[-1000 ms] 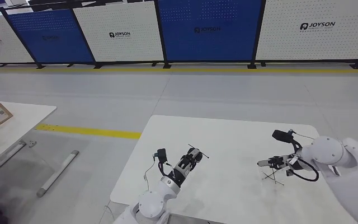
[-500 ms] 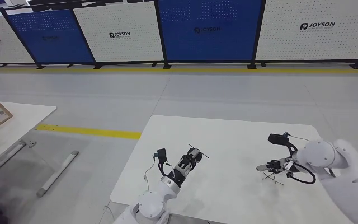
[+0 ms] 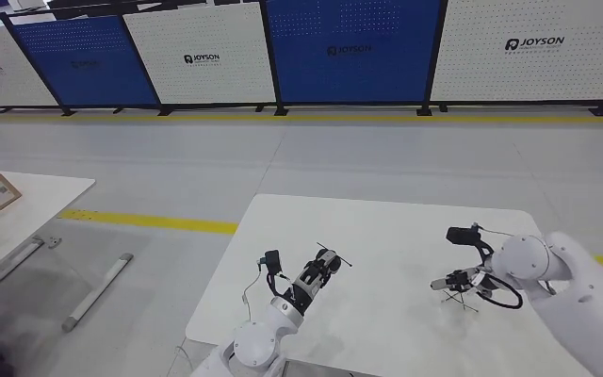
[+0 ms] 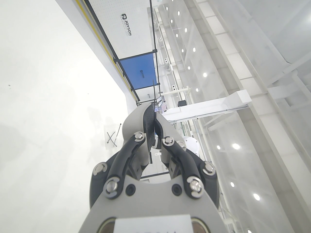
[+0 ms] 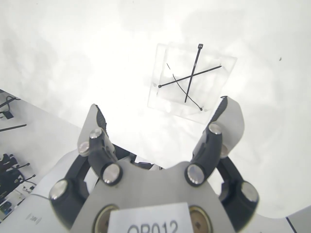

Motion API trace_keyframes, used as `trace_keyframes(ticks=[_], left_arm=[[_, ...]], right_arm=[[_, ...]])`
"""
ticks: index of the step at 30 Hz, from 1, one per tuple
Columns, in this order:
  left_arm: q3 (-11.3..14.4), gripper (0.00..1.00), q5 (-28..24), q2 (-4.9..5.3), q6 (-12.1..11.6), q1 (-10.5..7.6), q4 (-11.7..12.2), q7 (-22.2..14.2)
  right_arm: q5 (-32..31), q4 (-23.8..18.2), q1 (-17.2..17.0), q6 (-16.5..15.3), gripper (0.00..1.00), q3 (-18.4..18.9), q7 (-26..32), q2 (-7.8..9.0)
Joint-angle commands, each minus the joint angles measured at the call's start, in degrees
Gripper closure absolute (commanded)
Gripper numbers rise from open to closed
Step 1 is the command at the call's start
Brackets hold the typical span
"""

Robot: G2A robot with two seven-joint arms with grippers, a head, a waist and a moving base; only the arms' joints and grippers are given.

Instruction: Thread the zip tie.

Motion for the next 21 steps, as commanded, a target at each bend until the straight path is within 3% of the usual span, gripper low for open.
trace_keyframes(ticks=[1, 6, 8, 11, 13, 15, 21], left_arm=[[0.0, 1.0, 0.0, 0.0, 0.0, 0.0, 0.0, 0.0], [0.0, 1.0, 0.0, 0.0, 0.0, 0.0, 0.0, 0.0], [0.0, 1.0, 0.0, 0.0, 0.0, 0.0, 0.0, 0.0], [0.0, 1.0, 0.0, 0.0, 0.0, 0.0, 0.0, 0.0], [0.0, 1.0, 0.0, 0.0, 0.0, 0.0, 0.0, 0.0], [0.0, 1.0, 0.0, 0.0, 0.0, 0.0, 0.0, 0.0], [0.0, 1.0, 0.0, 0.0, 0.0, 0.0, 0.0, 0.0]], right_arm=[[-0.17, 0.38, 0.51, -0.15, 0.0, -0.51, 0.12, -0.32], [-0.23, 1.94, 1.97, 0.75, 0.0, -1.56, 0.57, -1.15], [-0.28, 2.75, 2.52, 1.12, 0.19, -2.06, 0.99, -1.5], [0.13, 4.41, 3.18, 1.39, 0.18, -2.84, 1.09, -1.97], [0.72, 5.84, 3.63, 1.16, 0.29, -3.4, 1.09, -2.37], [0.92, 6.93, 4.06, 1.13, 0.52, -3.8, 1.08, -2.73], [0.71, 9.2, 5.07, 2.13, 0.53, -4.64, 1.05, -3.57]])
